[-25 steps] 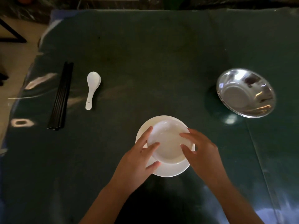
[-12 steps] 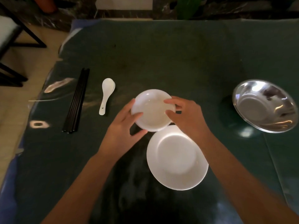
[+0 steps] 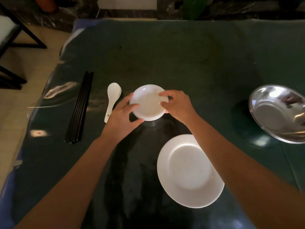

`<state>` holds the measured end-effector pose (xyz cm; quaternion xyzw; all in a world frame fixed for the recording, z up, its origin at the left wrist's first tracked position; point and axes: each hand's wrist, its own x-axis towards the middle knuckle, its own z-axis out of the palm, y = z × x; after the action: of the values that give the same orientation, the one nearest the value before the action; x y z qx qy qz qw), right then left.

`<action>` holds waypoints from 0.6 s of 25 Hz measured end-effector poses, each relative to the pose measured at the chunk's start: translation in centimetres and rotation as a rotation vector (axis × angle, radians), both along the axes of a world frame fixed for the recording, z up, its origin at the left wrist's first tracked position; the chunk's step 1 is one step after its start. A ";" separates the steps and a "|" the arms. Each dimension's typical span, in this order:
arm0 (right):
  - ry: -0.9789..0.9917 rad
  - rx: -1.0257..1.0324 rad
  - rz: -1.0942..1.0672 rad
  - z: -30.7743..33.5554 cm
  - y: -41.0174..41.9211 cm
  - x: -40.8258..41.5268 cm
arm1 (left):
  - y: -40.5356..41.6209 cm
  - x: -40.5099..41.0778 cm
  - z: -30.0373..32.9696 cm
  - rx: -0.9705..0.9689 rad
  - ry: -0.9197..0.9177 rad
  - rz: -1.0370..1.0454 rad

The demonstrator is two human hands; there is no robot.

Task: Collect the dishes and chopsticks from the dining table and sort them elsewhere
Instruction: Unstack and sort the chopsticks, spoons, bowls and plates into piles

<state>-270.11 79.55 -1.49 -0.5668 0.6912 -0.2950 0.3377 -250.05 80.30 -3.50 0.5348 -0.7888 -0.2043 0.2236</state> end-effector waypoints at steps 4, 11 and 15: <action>-0.006 0.029 0.033 -0.1 0.0 0.0 | 0.2 -0.1 -0.1 0.071 0.036 0.024; -0.019 0.021 -0.172 1.9 9.1 -4.4 | 8.3 -1.3 1.6 0.457 0.272 0.334; 0.155 0.158 -0.307 0.9 17.7 -7.0 | 13.5 -3.0 1.0 0.810 0.291 0.287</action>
<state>-277.15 97.24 -0.57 -0.4475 0.8145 -0.2430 0.2781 -253.01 93.76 -2.45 0.6489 -0.5235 -0.5364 0.1309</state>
